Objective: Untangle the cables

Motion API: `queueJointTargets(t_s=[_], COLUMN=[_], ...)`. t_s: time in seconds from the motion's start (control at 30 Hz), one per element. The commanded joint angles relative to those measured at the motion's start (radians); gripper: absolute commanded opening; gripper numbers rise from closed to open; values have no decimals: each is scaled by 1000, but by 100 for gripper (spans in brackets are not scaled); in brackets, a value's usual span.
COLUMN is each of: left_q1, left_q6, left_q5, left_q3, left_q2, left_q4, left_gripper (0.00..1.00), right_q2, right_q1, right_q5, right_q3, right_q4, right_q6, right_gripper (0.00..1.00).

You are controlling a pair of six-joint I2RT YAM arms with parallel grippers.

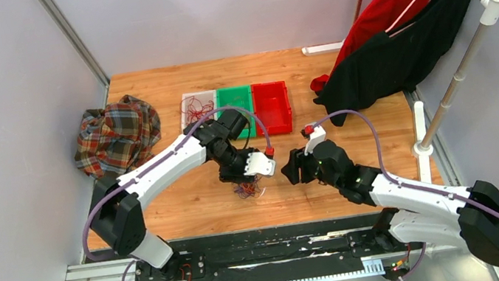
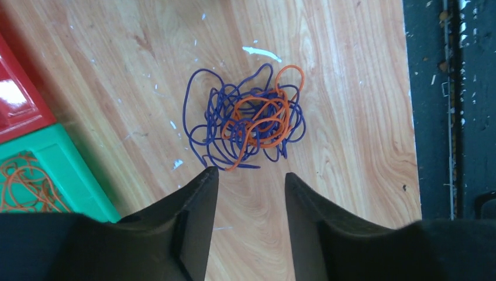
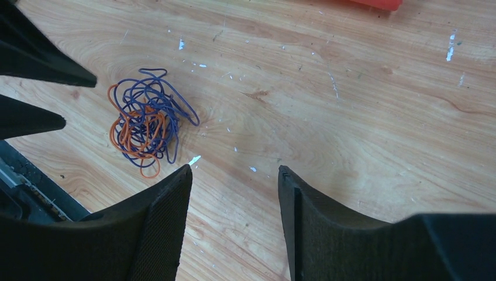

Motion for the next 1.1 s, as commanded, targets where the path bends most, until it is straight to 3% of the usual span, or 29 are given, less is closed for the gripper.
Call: queueJointTargets(t_s=[0.0, 0.2, 0.4, 0.5, 0.67, 1.07], left_q1=[-6, -6, -6, -6, -6, -5], left_q6=[121, 171, 213, 191, 45, -402], left_q5=[-47, -77, -117, -117, -60, 138], left_q3=[-2, 19, -12, -19, 26, 132], left_q2=[42, 104, 129, 107, 40, -42], left_q4=[2, 52, 53, 55, 38, -64], left_gripper=[53, 51, 17, 6, 1, 1], right_q2=[7, 25, 34, 43, 62, 50], right_q1=[-20, -20, -29, -36, -39, -41], right_q5=[-20, -32, -35, -52, -83, -274], right_q3=[-23, -36, -44, -40, -13, 28], right_q4=[40, 60, 70, 78, 101, 231], right_q6=[18, 34, 41, 43, 30, 81], right_gripper=[57, 57, 56, 55, 56, 67])
